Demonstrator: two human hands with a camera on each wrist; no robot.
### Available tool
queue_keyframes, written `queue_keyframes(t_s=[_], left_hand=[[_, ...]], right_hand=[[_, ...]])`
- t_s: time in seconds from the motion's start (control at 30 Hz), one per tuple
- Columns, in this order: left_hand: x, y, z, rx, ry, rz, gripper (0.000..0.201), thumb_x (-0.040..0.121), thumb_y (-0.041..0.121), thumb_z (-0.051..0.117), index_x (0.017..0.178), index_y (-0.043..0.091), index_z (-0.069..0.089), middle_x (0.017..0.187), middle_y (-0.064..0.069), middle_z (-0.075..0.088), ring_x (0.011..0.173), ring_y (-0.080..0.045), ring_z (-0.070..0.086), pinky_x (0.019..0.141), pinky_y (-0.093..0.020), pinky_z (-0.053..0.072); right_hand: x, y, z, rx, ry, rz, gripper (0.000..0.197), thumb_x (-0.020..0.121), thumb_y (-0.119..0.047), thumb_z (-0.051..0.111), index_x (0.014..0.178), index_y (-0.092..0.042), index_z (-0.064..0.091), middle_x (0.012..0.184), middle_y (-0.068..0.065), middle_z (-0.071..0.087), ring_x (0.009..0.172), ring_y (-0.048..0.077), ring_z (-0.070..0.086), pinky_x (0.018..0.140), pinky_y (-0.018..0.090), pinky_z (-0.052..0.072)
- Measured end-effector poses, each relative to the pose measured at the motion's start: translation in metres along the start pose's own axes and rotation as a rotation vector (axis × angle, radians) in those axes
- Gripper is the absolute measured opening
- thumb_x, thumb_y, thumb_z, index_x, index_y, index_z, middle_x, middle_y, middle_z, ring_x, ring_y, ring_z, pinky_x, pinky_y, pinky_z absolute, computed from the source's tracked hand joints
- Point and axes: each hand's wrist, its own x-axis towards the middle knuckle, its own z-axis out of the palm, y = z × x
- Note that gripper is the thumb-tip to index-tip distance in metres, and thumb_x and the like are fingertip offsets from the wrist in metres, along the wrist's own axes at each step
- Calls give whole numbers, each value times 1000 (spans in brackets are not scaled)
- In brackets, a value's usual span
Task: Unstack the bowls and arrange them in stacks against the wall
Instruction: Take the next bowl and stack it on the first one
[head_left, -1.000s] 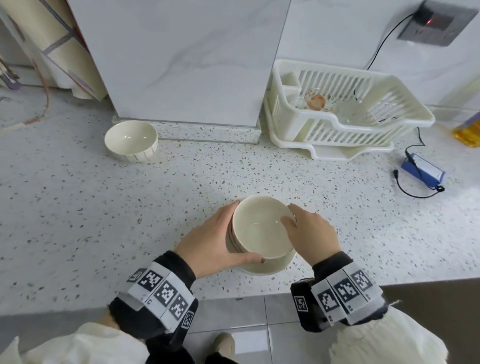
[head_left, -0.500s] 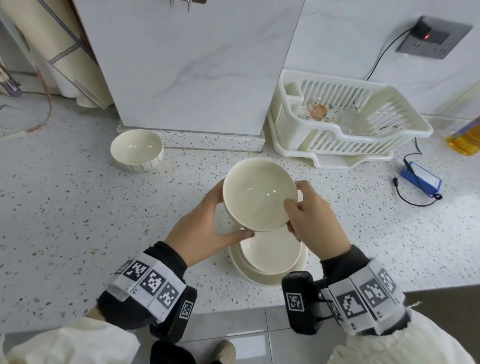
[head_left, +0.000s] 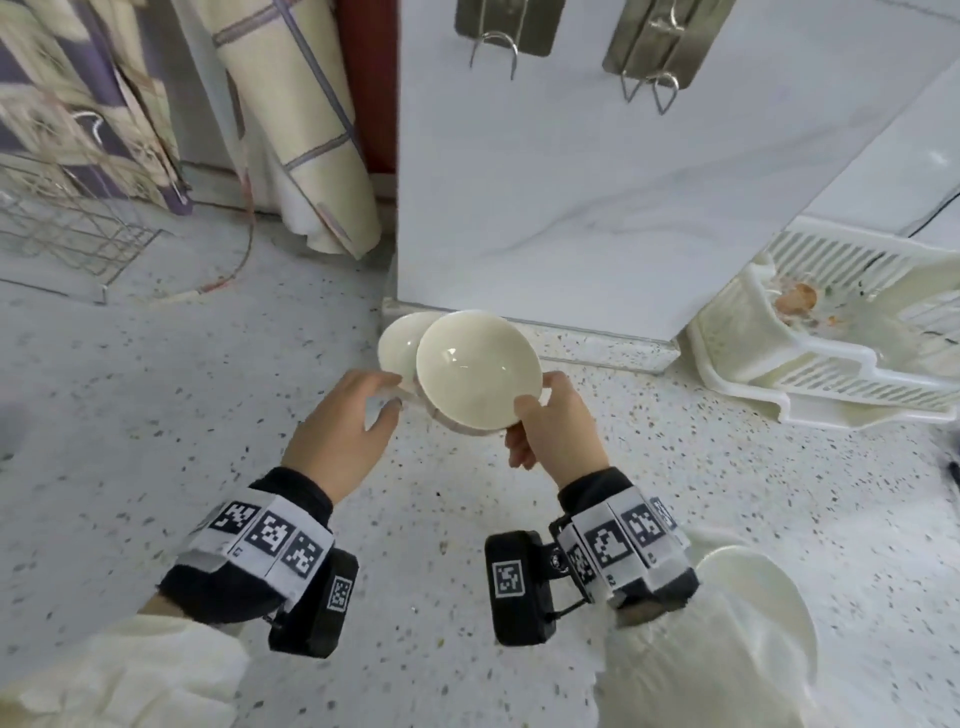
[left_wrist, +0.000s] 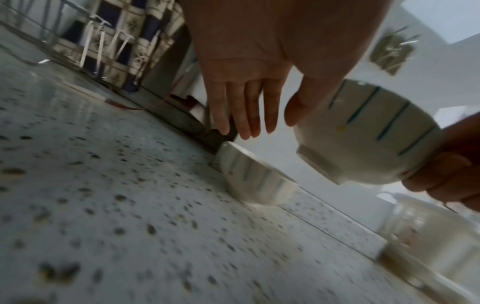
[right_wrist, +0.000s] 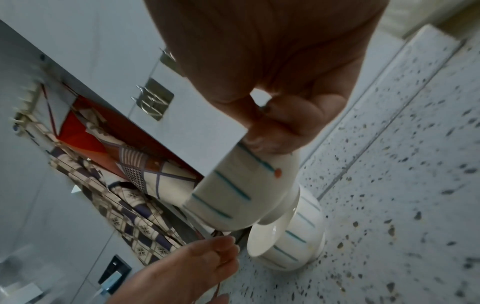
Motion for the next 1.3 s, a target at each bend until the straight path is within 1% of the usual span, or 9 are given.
queue_keyframes(t_s=[0.27,0.47,0.63,0.73,0.83,1.0,1.1,1.2,1.3], left_hand=[[40,-13,-18,-129,-72,-144,53,92,47,25,138,21,31,149,0,33,132,-12,33,98,-23,21],[56,-10,-13,-240,-116,-155,48,93,43,29,134,20,39,142,1,44,118,-3,37,95,-20,24],[66,-21,-8,-220,-136,-120,39,92,31,42,130,20,44,131,0,54,117,-8,46,91,-23,34],[68,-23,-5,-189,-114,-113,39,92,27,43,130,19,43,130,-1,55,111,-6,47,89,-23,36],[69,-23,-3,-174,-96,-114,39,92,27,42,130,19,44,130,-2,56,116,-12,49,89,-25,37],[63,-20,-2,-142,-74,-123,39,92,26,43,130,17,43,132,-3,54,117,-12,48,91,-25,36],[53,-16,-1,-117,-49,-132,40,92,26,42,131,18,42,134,-4,52,121,-17,48,91,-26,35],[36,-11,2,-109,-33,-149,40,93,26,41,131,17,42,135,-3,51,118,-14,47,91,-25,33],[13,-8,9,-103,-12,-171,31,93,26,39,119,16,54,126,-4,59,113,-13,50,91,-26,34]], right_hand=[[44,-17,40,-15,51,41,35,87,-5,34,122,-8,38,55,6,55,24,6,44,28,14,35],[61,-14,53,-58,72,76,34,89,-7,34,123,-7,38,55,5,55,29,9,46,29,15,37],[68,-11,58,-96,82,84,32,90,-8,32,122,-9,37,57,5,55,34,14,47,29,16,37],[69,-10,59,-90,74,90,32,90,-8,33,122,-11,36,58,5,56,35,14,48,30,17,39],[68,-9,58,-64,56,94,32,90,-10,35,122,-10,37,57,5,56,36,14,48,31,17,40],[61,-8,48,-24,-19,96,38,92,-18,37,130,-10,36,60,3,56,42,14,49,36,18,42],[46,-7,36,36,-84,82,41,93,-17,39,134,-12,35,65,4,57,48,16,54,46,23,49],[26,-5,17,22,-161,29,36,93,-14,40,129,-9,44,72,4,59,55,16,58,58,27,54],[-2,-2,-9,-15,-224,-60,30,93,-14,40,119,-9,55,75,1,62,61,13,60,64,23,54]])
